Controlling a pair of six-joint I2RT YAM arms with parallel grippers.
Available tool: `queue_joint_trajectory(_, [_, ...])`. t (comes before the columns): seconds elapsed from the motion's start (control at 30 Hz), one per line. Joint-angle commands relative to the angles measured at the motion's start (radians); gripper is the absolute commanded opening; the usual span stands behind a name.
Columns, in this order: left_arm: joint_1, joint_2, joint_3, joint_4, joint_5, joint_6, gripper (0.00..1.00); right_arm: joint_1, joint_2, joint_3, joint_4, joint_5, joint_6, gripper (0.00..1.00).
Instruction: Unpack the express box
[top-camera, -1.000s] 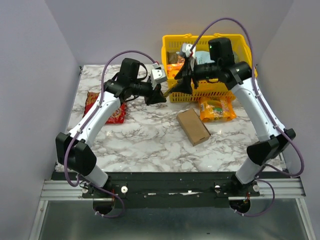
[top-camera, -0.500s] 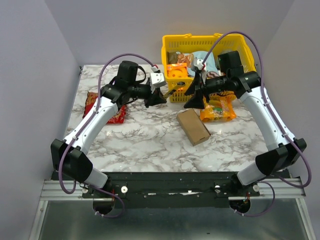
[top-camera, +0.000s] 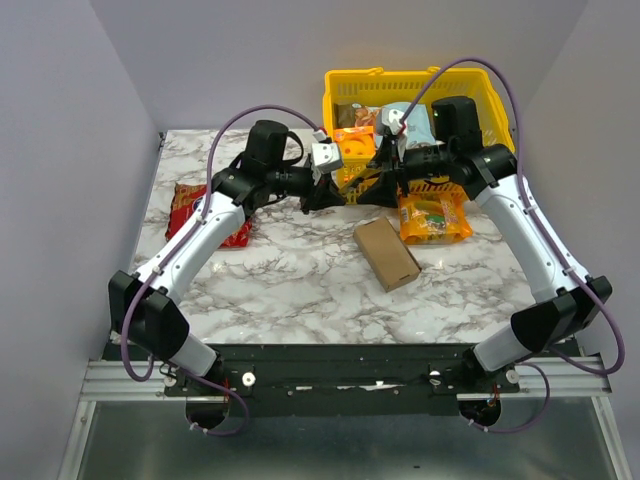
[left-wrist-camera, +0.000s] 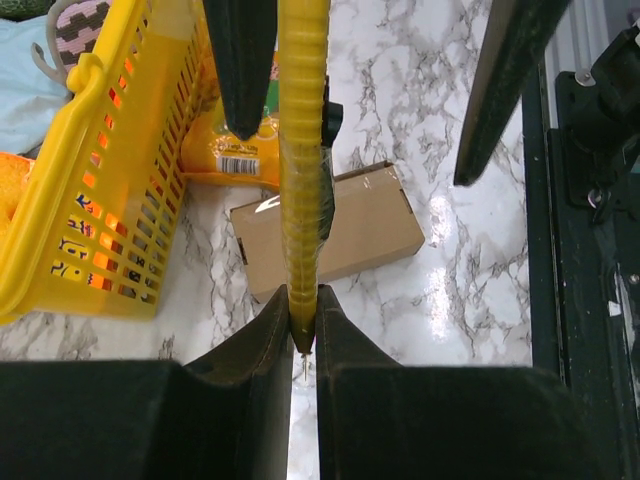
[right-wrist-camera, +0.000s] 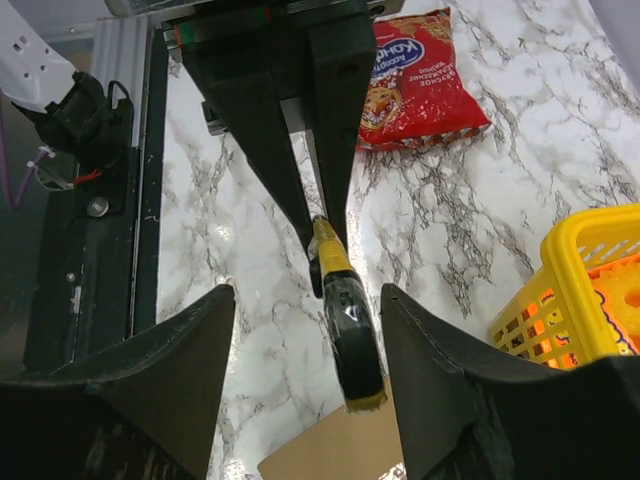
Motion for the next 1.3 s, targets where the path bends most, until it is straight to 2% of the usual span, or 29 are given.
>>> queue_joint_trajectory(0.0, [-0.005, 0.017, 0.036, 0.092, 0.053, -0.083, 0.0, 0.025, 0.014, 0.017, 0.009, 0.001, -0.009, 0.65])
queue_joint_trajectory(0.5, [-0.027, 0.078, 0.092, 0.098, 0.079, -0.1, 0.0, 0.031, 0.042, 0.04, 0.016, -0.007, -0.004, 0.56])
queue_joint_trajectory(0.77, [-0.027, 0.095, 0.095, 0.101, 0.087, -0.106, 0.0, 0.029, 0.042, 0.04, 0.015, -0.016, -0.01, 0.43])
queue_joint_trajectory(1.03, [-0.025, 0.089, 0.101, 0.06, 0.081, -0.059, 0.0, 0.029, 0.015, 0.047, 0.004, 0.018, -0.033, 0.46])
queue_joint_trajectory(1.27, [-0.024, 0.072, 0.09, 0.041, 0.078, -0.042, 0.0, 0.017, 0.001, 0.034, -0.019, -0.007, -0.044, 0.59])
